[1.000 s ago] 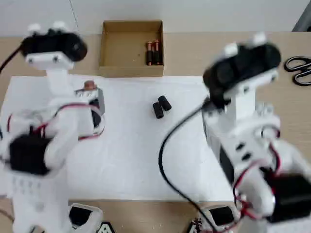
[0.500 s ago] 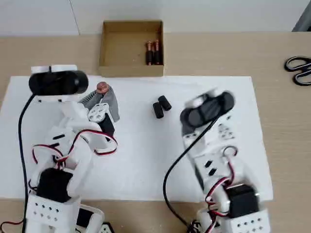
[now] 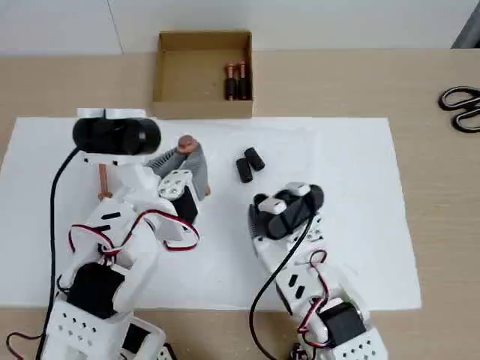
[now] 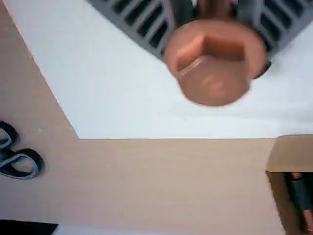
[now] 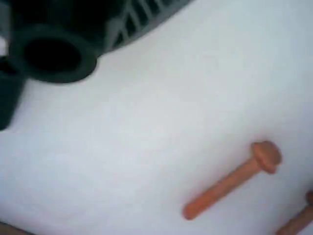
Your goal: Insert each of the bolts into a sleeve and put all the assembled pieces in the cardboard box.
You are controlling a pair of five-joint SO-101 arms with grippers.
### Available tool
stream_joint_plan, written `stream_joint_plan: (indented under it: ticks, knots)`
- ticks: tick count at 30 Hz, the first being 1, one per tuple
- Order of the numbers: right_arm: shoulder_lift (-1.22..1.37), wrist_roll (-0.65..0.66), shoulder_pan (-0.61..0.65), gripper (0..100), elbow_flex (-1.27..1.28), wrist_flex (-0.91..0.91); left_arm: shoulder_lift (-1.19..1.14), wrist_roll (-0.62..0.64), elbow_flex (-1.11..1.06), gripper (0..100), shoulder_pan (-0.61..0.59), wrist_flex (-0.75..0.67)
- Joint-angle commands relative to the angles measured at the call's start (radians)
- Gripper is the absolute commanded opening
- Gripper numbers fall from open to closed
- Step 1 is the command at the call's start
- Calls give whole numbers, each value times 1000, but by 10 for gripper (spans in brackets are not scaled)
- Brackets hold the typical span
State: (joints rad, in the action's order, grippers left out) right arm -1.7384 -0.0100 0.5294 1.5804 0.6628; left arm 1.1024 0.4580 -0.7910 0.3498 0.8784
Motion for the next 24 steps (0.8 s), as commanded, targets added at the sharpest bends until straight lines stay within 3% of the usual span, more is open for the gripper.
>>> stream_joint_plan:
  ticks: [1, 7, 24]
  knots:
    - [-21, -17, 47, 4, -8, -28, 26, 3, -31, 6, 46, -64]
    - [-21, -18, 97, 4, -6, -28, 34, 3, -162, 6, 97, -218]
    - [-21, -18, 124, 4, -6, -35, 34, 3, -211, 6, 160, -224]
